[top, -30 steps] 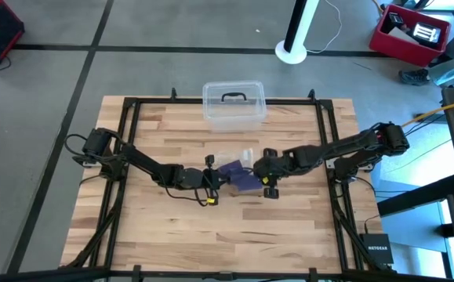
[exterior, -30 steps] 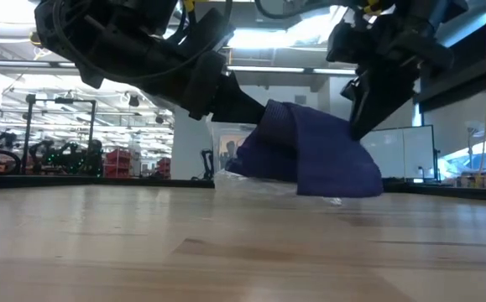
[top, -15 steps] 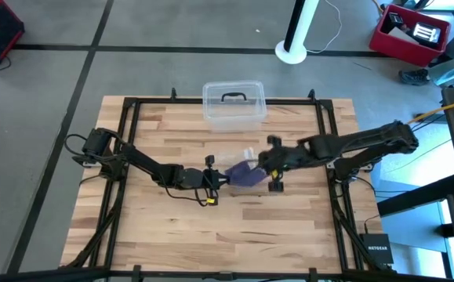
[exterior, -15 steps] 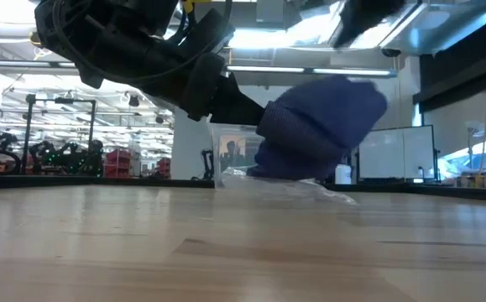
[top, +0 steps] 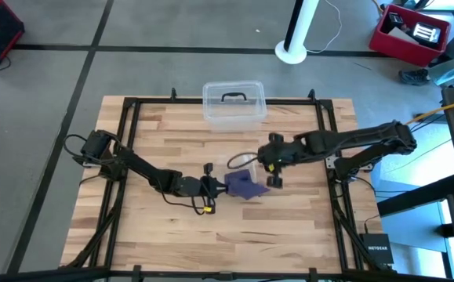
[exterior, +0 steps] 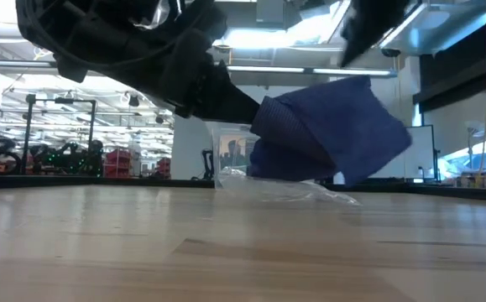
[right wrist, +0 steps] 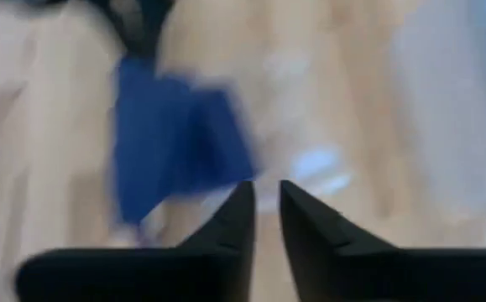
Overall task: Roll bandage
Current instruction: Roll the violet bandage
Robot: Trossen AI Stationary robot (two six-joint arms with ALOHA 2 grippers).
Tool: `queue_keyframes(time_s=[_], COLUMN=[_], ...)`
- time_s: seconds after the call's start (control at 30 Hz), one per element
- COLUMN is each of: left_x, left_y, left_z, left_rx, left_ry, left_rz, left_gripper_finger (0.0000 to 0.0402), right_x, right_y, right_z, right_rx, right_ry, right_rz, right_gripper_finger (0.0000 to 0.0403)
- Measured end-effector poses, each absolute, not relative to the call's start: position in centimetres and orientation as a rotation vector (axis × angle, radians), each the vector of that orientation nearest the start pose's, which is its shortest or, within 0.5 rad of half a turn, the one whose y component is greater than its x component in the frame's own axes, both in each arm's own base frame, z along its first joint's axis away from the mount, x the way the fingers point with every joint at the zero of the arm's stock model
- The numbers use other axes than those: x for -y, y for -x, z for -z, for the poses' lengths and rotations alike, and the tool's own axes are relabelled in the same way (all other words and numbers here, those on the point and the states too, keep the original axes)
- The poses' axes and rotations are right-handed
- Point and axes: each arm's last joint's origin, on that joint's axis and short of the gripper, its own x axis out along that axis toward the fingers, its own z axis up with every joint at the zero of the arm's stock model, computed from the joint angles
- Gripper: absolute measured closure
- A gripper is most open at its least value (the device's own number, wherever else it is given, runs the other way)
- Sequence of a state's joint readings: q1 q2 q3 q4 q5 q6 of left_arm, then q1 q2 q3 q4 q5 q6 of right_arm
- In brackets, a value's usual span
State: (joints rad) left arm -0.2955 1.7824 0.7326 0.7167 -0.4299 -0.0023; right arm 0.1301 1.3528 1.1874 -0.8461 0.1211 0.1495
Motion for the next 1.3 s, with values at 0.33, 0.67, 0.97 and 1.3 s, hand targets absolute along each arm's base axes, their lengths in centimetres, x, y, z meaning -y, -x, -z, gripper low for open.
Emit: queue_keyframes(time_s=[0.33,0.67,0.97,1.3], left_x=[8.7,8.7,8.7,9.5], left_y=[-32.7,-32.7,-32.7,-32.4], left_z=[-14.9,-14.9,-14.9,-14.6], left_rx=[-0.305,-0.303,-0.306,-0.333], left_ry=[-0.097,-0.073,-0.105,-0.123], left_rz=[-0.138,-0.142,-0.138,-0.111], left_gripper_finger=[0.0392,0.0396,0.0396,0.0397], right_x=[-5.8,-7.6,-9.0,-7.6], right_y=[-24.3,-24.3,-23.9,-23.1], right_z=[-22.2,-19.1,-20.8,-30.4], right_rx=[-1.093,-0.831,-0.838,-0.479], right_ry=[-0.071,-0.042,-0.022,0.255], right_rz=[-0.047,-0.104,-0.182,0.169], right_gripper_finger=[0.0152,0.0199,0.0389,0.0389])
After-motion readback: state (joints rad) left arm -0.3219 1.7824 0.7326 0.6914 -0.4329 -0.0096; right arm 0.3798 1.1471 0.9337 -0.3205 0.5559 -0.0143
